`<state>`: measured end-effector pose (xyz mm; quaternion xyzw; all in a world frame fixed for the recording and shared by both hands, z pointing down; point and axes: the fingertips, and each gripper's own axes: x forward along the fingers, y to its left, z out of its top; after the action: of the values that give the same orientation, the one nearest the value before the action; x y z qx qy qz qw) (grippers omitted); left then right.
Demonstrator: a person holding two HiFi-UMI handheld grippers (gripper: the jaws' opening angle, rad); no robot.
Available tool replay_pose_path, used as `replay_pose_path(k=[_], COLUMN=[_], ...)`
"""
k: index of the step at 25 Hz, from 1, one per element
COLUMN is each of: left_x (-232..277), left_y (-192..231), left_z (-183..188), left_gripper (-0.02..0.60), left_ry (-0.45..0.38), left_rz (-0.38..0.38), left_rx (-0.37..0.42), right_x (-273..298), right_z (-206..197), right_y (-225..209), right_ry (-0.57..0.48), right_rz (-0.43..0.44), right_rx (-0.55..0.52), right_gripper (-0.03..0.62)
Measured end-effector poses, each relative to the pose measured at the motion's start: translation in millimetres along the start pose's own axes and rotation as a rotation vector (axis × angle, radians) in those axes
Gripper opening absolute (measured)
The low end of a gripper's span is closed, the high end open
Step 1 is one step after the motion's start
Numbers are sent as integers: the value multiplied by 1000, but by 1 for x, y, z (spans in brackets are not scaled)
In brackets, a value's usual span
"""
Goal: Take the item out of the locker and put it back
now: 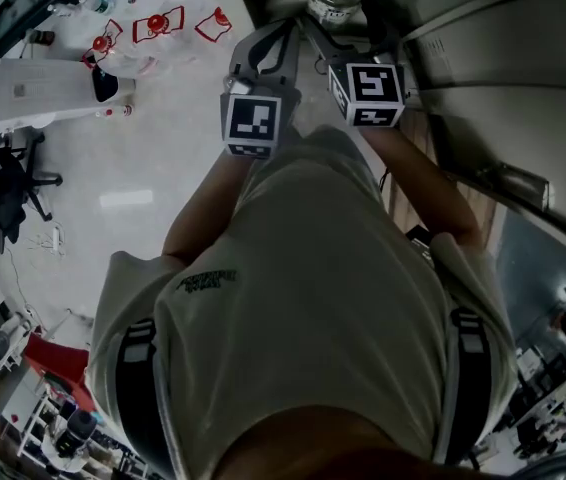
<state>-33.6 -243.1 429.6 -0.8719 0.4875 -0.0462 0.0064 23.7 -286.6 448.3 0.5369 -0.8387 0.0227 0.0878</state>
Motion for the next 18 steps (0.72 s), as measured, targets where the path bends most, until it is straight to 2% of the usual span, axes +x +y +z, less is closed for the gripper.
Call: replay_pose_path(k=[8, 9, 11, 18], left_x=[5, 6, 7, 8], left_y=[3, 4, 3, 5], left_z=[-12, -14, -16, -21], left_gripper=[15, 15, 15, 15], left_ry=[-10, -11, -14, -19], left_rz=[0, -2, -6, -9], left_rx=[-3, -1, 0, -7], right_x=[13, 13, 12, 12], right_z=[1, 0, 0, -1], right_y=[-5, -5, -5, -4], right_ry=[-31, -35, -40, -41], right_rz=[-31, -36, -45, -25], right_rx=[-22, -31, -40, -36], right_gripper=[405, 378, 363, 359])
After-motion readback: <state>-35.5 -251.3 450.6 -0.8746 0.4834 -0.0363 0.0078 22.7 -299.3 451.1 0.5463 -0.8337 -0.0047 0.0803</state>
